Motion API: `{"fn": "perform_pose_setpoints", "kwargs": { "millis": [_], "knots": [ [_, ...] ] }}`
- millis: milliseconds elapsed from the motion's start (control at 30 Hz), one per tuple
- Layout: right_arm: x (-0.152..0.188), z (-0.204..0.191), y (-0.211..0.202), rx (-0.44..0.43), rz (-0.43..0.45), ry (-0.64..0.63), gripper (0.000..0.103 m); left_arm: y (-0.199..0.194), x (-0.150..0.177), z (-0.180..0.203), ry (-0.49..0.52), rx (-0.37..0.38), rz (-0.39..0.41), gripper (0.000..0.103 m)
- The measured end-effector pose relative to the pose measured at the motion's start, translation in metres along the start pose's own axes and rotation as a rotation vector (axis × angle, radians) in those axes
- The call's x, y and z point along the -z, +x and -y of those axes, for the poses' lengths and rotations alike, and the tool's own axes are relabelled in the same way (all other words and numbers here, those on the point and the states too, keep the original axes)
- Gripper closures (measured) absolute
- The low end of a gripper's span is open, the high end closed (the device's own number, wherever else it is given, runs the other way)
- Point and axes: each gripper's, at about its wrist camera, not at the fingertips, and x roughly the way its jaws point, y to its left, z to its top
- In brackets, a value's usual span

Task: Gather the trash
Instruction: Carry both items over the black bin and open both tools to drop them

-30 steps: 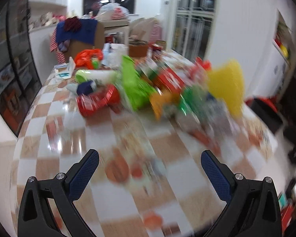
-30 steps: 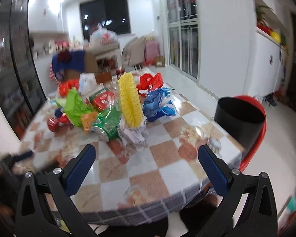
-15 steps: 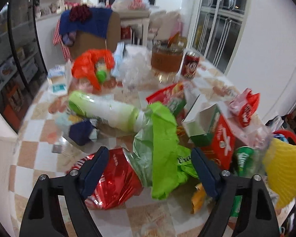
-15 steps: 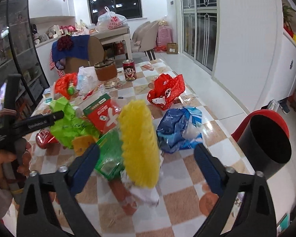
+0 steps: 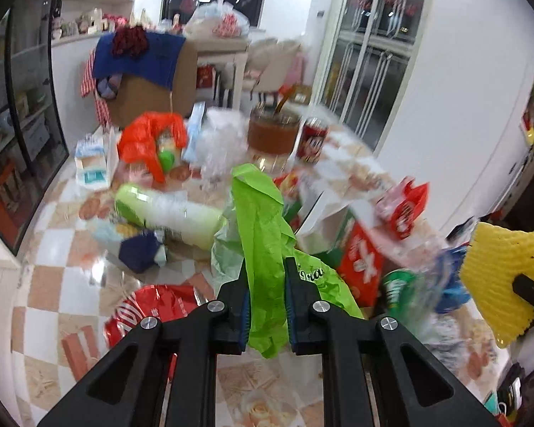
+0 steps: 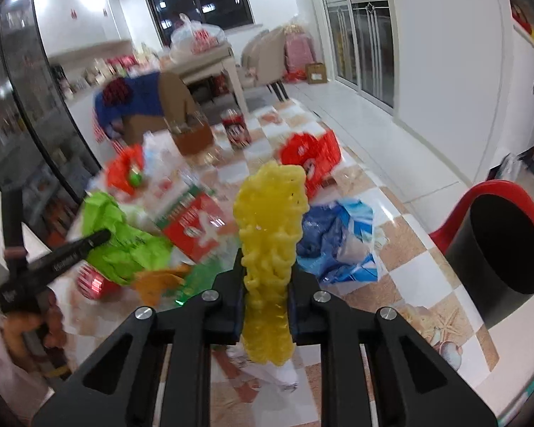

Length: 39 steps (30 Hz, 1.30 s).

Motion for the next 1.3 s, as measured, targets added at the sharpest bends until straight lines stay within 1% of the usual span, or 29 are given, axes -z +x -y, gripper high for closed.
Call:
{"fn": "perform_pose_setpoints", "kwargs": {
  "millis": [167,300,433,567,700,800,933,1000,1067,1133,1200,1300],
  "knots": [
    [-0.008,0.008,-0.035,-0.046,0.045,0.014,0.083,-0.042,-0.013,0.015,0.033,0.036,0.074,0.000],
    [-0.008,0.023,-0.062,-0.045,0.081,0.017,0.083,-0.070,-0.022,0.038,0.073,0.076,0.117,0.000],
    [-0.006,0.056,-0.091,-0.015,0.112,0.040,0.083,-0.088,-0.029,0.084,0.141,0.147,0.140,0.000],
    [-0.001,0.098,-0.115,0.035,0.140,0.079,0.083,-0.088,-0.029,0.148,0.203,0.252,0.124,0.000],
    [0.010,0.147,-0.139,0.107,0.163,0.132,0.083,-0.069,-0.019,0.227,0.307,0.319,0.092,0.000],
    [0.018,0.184,-0.151,0.161,0.175,0.192,0.083,-0.047,-0.009,0.283,0.365,0.356,0.040,0.000],
    [0.028,0.223,-0.154,0.203,0.175,0.265,0.083,-0.015,0.004,0.350,0.418,0.388,-0.021,0.000],
    [0.031,0.241,-0.152,0.220,0.169,0.295,0.083,0.005,0.013,0.386,0.463,0.403,-0.047,0.000],
    [0.032,0.251,-0.147,0.232,0.164,0.312,0.083,0.019,0.022,0.417,0.513,0.396,-0.056,0.000],
    [0.034,0.264,-0.142,0.241,0.158,0.333,0.083,0.036,0.032,0.444,0.569,0.391,-0.058,0.000],
    [0.035,0.277,-0.135,0.249,0.147,0.353,0.083,0.055,0.044,0.469,0.621,0.370,-0.072,0.000],
    [0.035,0.293,-0.123,0.258,0.122,0.375,0.083,0.084,0.051,0.485,0.650,0.379,-0.118,0.000]
  ]
}}
